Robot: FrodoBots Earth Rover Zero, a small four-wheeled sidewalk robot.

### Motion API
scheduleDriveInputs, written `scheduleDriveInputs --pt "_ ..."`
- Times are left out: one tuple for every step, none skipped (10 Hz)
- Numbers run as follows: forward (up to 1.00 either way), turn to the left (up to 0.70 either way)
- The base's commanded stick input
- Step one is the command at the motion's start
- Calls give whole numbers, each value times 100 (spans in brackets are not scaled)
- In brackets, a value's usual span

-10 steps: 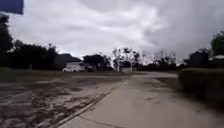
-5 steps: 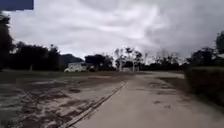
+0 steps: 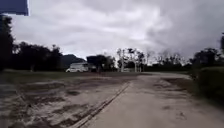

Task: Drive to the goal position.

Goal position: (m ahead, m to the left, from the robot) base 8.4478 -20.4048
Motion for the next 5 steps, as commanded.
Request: scheduleDriveInputs --pt "50 0" --pt "50 0" --pt "50 0" --pt "50 0" --pt "50 0"
